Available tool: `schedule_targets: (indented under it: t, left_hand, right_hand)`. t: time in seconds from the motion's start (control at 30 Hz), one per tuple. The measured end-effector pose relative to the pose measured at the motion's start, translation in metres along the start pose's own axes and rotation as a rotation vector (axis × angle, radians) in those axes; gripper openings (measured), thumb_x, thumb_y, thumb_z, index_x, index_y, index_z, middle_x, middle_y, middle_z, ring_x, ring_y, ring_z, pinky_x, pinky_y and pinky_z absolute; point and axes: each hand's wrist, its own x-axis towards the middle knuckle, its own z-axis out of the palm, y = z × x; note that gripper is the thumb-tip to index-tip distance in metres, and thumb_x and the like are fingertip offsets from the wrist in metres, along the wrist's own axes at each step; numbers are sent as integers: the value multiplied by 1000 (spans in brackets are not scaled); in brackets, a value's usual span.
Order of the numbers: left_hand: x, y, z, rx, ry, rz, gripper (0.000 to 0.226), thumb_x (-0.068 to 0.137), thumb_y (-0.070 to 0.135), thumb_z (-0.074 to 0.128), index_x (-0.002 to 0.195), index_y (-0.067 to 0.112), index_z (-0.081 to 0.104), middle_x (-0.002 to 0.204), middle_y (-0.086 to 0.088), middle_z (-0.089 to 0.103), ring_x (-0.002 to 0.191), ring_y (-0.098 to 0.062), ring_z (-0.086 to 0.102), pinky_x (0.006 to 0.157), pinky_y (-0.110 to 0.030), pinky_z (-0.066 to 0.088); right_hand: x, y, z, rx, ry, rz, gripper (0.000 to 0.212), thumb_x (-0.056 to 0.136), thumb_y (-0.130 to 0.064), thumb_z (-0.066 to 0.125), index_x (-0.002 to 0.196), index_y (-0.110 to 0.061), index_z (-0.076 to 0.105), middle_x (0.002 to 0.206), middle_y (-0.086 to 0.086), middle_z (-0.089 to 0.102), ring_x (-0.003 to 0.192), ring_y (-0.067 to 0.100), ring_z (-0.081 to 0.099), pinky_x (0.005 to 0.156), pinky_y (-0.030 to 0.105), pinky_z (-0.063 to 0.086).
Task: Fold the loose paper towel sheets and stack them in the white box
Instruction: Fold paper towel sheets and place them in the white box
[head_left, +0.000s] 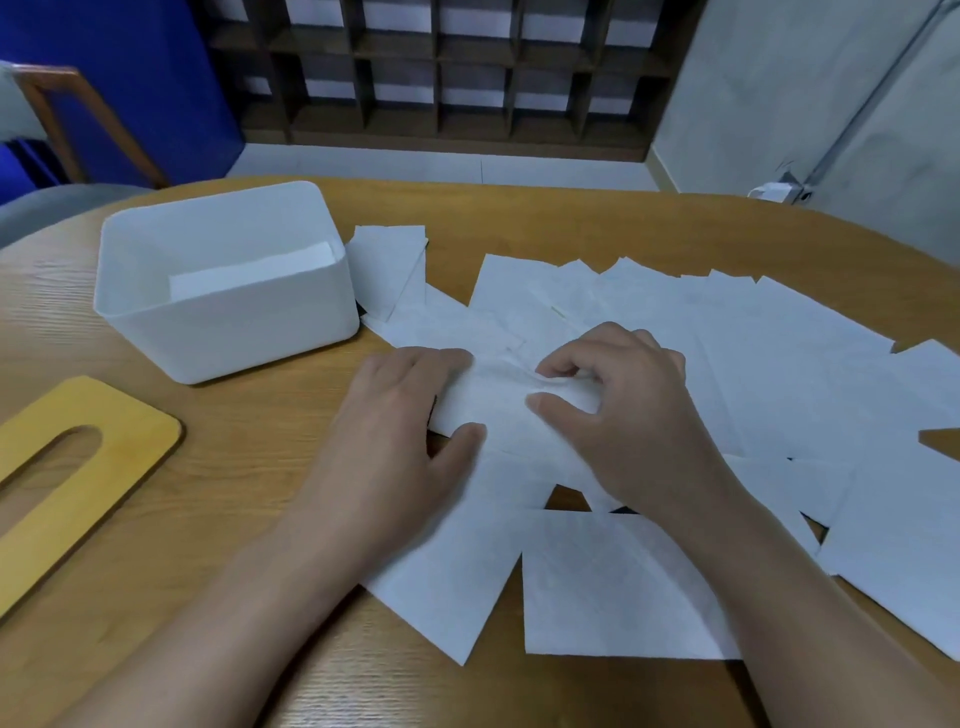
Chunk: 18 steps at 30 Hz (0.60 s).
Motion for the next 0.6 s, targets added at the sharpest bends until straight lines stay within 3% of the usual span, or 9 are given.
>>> schedule_targets:
  t: [0.13, 0.23, 0.3, 0.4, 0.5, 0.6]
  left_hand:
    - [-1, 2, -1, -42, 2, -39, 70, 98, 42, 75, 160, 39, 44, 131, 31, 49, 134, 2, 38, 98, -4, 32]
    - [-1, 6, -2, -81, -16, -63, 77, 97, 42, 76, 162, 49, 34, 118, 40, 42, 124, 8, 42, 88, -2, 36]
    - [-2, 9, -3, -107, -1, -61, 78, 97, 40, 78, 161, 53, 35, 116, 37, 47, 115, 9, 46, 85, -2, 37]
    - [-1, 10, -5, -194, 91, -53, 55, 98, 39, 78, 147, 50, 54, 100, 25, 59, 93, 6, 56, 75, -7, 40]
    - [0, 9, -7, -276, 181, -27, 15, 102, 32, 76, 114, 40, 72, 80, 13, 62, 70, -7, 57, 62, -16, 38]
    - [-1, 10, -10, -382, 212, -4, 9, 105, 26, 74, 100, 32, 74, 77, 5, 68, 68, -17, 62, 58, -24, 44]
  right_hand:
    - [-3, 4, -5, -1, 49, 2, 13, 97, -30, 80, 86, -36, 76, 99, -19, 70, 103, 6, 56, 99, 30, 26]
    - [-5, 6, -9, -34, 89, -17, 16, 97, -28, 79, 84, -36, 76, 97, -20, 70, 102, 6, 57, 102, 23, 24]
    - [-7, 5, -11, -25, 132, -36, 15, 96, -27, 80, 84, -34, 76, 96, -21, 69, 102, 6, 57, 104, 21, 25]
    - [-10, 0, -11, 1, 148, -80, 14, 96, -26, 81, 86, -33, 75, 97, -20, 69, 104, 6, 59, 108, 31, 30]
    - [-12, -3, -12, 66, 149, -101, 8, 95, -28, 84, 99, -33, 78, 109, -20, 71, 113, 6, 62, 114, 38, 33]
    - [-15, -6, -18, 131, 115, -100, 38, 93, -38, 85, 129, -35, 74, 136, -22, 67, 137, 5, 57, 123, 41, 34]
